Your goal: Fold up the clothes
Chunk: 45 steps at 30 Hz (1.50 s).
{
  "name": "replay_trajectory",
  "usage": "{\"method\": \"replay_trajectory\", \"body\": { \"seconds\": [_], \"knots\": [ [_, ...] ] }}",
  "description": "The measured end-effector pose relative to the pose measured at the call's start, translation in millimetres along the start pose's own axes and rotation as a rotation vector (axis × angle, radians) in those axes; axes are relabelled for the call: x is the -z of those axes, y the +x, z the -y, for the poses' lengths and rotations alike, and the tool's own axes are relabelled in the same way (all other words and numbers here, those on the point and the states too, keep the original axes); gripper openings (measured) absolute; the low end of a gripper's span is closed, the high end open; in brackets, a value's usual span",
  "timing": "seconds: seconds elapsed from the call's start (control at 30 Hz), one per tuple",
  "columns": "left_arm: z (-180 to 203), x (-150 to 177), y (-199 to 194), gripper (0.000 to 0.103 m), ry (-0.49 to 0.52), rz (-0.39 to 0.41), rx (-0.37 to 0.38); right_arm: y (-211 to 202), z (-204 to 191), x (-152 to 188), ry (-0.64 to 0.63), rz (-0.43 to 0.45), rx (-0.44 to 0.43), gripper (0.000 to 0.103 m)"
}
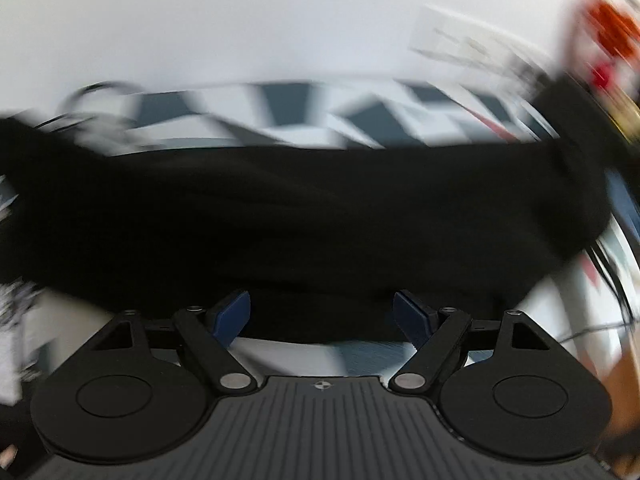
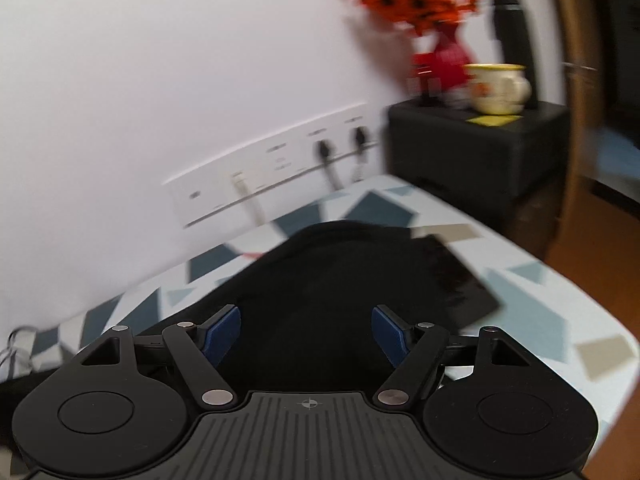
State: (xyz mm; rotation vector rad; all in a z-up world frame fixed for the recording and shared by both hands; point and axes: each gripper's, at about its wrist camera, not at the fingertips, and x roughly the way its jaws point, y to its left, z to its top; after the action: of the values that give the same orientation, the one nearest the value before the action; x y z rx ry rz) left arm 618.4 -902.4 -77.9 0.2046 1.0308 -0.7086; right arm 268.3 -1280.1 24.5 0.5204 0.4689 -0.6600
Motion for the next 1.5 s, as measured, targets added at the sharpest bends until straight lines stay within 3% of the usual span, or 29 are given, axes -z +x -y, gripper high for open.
{"method": "replay_trajectory", "body": {
  "seconds": [0.17, 0.4, 0.57, 0.7, 0.77, 0.87, 0.93, 1.07, 1.13, 1.2, 1.23, 1.27, 1.3, 1.37, 1.5],
  "knots": [
    [70, 1, 42, 0.081, 0.163, -0.029, 0.164, -5, 21, 15, 0.002, -0.04, 0.019, 0.076],
    [143, 18, 102, 0.081, 0.418, -0.032, 0.107, 55, -30, 61, -0.224, -0.18, -0.087, 0.076],
    [163, 21, 118, 0.085, 0.439, 0.044, 0.088, 100, -42, 51, -0.237, -0.221, -0.066, 0.076],
    [171, 21, 113, 0.08, 0.379, 0.137, 0.148, 121, -40, 41, -0.291, -0.239, -0.053, 0.076],
    [187, 33, 94, 0.079, 0.448, 0.232, 0.141, 131, -37, 35, -0.306, -0.255, -0.052, 0.076],
    [204, 58, 83, 0.085, 0.541, 0.26, 0.182, 147, -32, 27, -0.295, -0.284, -0.043, 0.076],
    [206, 67, 89, 0.085, 0.575, 0.237, 0.186, 155, -27, 24, -0.284, -0.301, -0.038, 0.076],
    [188, 62, 76, 0.084, 0.512, 0.272, 0.236, 165, -27, 20, -0.282, -0.325, -0.032, 0.079],
    [179, 52, 75, 0.086, 0.48, 0.282, 0.207, 167, -30, 21, -0.296, -0.329, -0.033, 0.082],
    [177, 45, 88, 0.087, 0.434, 0.227, 0.176, 169, -32, 22, -0.32, -0.332, -0.029, 0.084],
    [178, 42, 95, 0.084, 0.412, 0.198, 0.183, 170, -34, 23, -0.329, -0.333, -0.025, 0.085],
    [178, 39, 101, 0.07, 0.391, 0.169, 0.19, 171, -36, 23, -0.335, -0.335, -0.02, 0.085],
    [181, 39, 100, 0.065, 0.378, 0.151, 0.226, 171, -37, 23, -0.34, -0.337, -0.016, 0.085],
    [193, 50, 82, 0.069, 0.423, 0.191, 0.248, 173, -39, 21, -0.343, -0.343, -0.009, 0.085],
    [192, 61, 69, 0.069, 0.464, 0.189, 0.264, 177, -39, 19, -0.334, -0.356, -0.002, 0.086]
  ]
}}
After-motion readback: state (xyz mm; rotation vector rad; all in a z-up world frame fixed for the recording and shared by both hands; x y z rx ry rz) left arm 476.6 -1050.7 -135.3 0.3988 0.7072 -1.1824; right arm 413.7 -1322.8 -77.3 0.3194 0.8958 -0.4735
